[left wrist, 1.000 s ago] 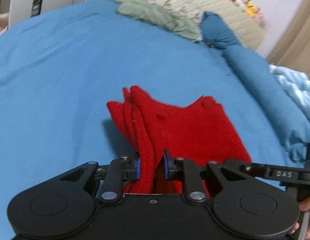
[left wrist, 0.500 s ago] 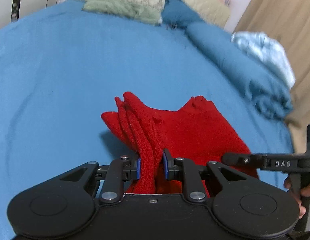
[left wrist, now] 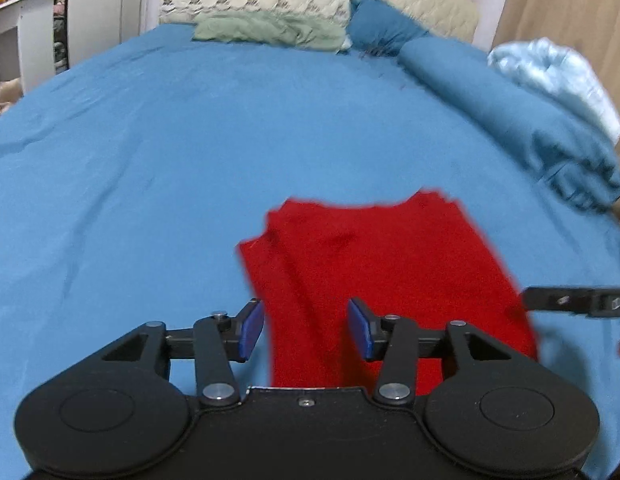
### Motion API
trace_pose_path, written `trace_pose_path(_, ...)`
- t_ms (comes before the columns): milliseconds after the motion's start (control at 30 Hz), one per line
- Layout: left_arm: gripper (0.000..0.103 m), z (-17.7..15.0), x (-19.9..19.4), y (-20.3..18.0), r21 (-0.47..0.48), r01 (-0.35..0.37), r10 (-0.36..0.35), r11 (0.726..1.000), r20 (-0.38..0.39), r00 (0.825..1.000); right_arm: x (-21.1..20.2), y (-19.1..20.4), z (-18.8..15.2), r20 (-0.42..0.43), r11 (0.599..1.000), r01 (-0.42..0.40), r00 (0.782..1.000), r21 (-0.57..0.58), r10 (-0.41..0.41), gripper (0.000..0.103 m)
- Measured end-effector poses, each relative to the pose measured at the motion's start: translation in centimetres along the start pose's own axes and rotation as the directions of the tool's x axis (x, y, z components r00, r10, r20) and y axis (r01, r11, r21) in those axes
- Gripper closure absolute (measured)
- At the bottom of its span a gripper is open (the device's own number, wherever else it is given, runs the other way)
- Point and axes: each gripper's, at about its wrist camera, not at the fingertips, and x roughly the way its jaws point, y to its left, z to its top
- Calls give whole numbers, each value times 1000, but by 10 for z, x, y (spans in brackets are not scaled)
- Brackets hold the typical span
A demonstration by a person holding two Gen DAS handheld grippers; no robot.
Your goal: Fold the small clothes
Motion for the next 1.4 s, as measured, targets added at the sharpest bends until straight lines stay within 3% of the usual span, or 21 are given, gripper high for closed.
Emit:
trace_pose_path(100,51,-13,15,5,-4,-28,28,1000,-47,998,13,-9,-8,-59,998,62,996,-18,-63,14)
trace_pose_path(300,52,-9,17,1,1,-61,61,998,-68,996,18,-16,-10,-91,997,80,993,-13,-81,15)
trace_pose_path(467,52,8,-37,-4,21,-68,68,997,-12,998,-34,5,6,-4,998,67,998,-16,-67,15)
trace_pose_path(567,50,19,-80,-16,38,-83,83,996,6,997,-86,28,15,41,994,109,993,-23,-108,13)
trace_pose_path(633,34,23,-113,-25,49,-81,80,995,28,996,-117,44,17,66,992,124,990,-23,-122,8)
trace_pose_path(700,6,23,-146,-36,59,-94,90,994,65,994,-149,60,12,92,989,145,986,-32,-142,0)
trace_pose_path(733,4,21,-159,-41,63,-96,90,993,84,992,-164,68,7,104,987,157,983,-38,-152,0)
trace_pose_path(867,3,7,-199,-56,73,-112,105,991,86,991,-211,91,-18,112,980,192,976,-47,-186,0)
trace_pose_path(1033,1,-27,-221,-66,78,-125,120,989,67,990,-248,109,-51,102,968,244,966,-60,-238,0)
trace_pose_path(1133,1,-44,-228,-66,67,-125,122,990,49,991,-256,117,-73,81,956,283,957,-79,-277,0)
trace_pose_path(1400,1,-69,-239,-64,57,-134,131,989,48,990,-256,123,-108,36,959,278,960,-61,-277,0)
